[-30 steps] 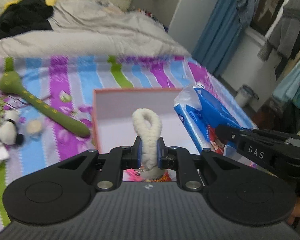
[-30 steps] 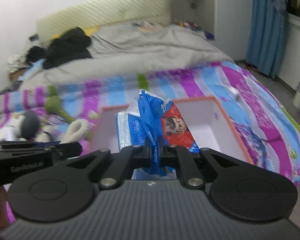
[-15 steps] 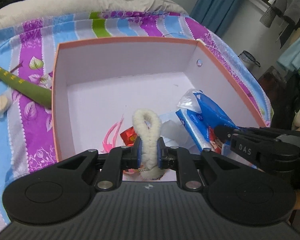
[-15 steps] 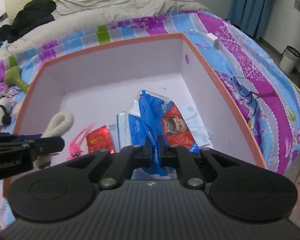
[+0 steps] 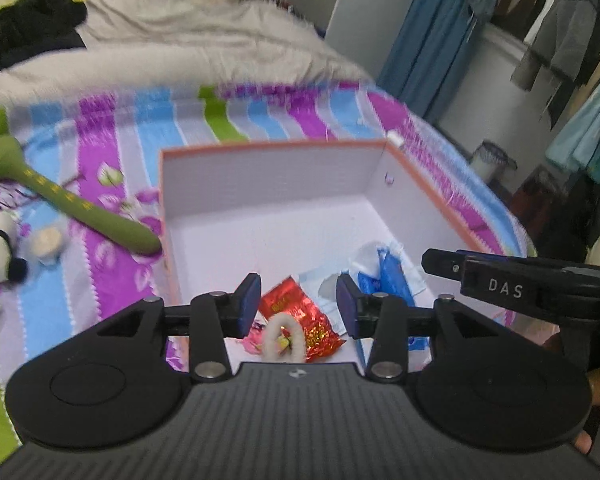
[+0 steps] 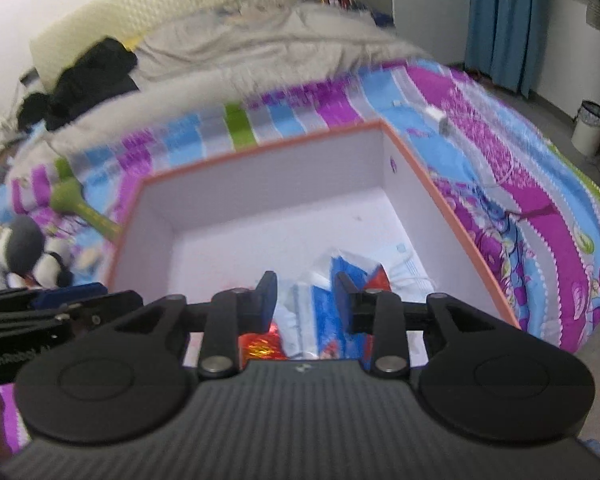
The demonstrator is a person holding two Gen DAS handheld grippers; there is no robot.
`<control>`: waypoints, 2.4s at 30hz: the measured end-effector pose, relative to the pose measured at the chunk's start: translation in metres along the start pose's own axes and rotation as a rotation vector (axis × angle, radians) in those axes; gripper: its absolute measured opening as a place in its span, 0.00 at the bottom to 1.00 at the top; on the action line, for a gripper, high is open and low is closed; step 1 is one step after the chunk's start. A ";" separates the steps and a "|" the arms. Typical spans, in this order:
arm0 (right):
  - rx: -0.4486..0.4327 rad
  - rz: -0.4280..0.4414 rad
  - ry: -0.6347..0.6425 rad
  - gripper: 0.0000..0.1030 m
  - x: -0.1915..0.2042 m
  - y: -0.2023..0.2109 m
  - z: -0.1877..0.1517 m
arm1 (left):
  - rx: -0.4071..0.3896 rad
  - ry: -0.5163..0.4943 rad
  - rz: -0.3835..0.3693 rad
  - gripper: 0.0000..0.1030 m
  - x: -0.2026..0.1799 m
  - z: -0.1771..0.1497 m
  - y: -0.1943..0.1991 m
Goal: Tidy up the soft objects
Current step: 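Withdraw both tools from the box toward the panda and sponge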
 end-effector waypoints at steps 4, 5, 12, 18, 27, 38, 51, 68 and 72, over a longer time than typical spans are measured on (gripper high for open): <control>-0.063 0.037 -0.009 0.33 0.010 0.039 0.001 | -0.073 -0.019 0.009 0.46 -0.005 -0.003 0.046; -0.080 0.045 -0.008 0.33 0.014 0.049 0.000 | -0.088 -0.023 0.015 0.46 -0.006 -0.005 0.057; -0.157 0.115 0.027 0.33 0.047 0.112 -0.020 | -0.175 -0.028 0.051 0.46 -0.001 -0.033 0.139; -0.203 0.178 0.053 0.33 0.075 0.156 -0.045 | -0.221 -0.008 0.082 0.46 0.013 -0.066 0.195; -0.214 0.260 0.107 0.33 0.118 0.183 -0.093 | -0.260 0.018 0.133 0.46 0.037 -0.119 0.255; -0.170 0.353 0.161 0.33 0.159 0.184 -0.148 | -0.276 0.079 0.201 0.46 0.072 -0.175 0.292; -0.145 0.385 0.200 0.33 0.178 0.142 -0.169 | -0.233 0.167 0.256 0.46 0.117 -0.191 0.250; -0.138 0.356 0.203 0.33 0.249 0.015 -0.126 | -0.195 0.195 0.276 0.51 0.252 -0.120 0.156; -0.123 0.346 0.231 0.33 0.271 -0.019 -0.119 | -0.180 0.200 0.275 0.52 0.284 -0.102 0.127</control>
Point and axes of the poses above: each gripper's, at about its wrist camera, not at the fingertips, and y roughly against the way its jaws point, x to its left, z to its top, the point moved 5 cm from there along -y, roughly the way its jaws point, and after that the axes turned 7 degrees about -z, right-handed, at the moved point
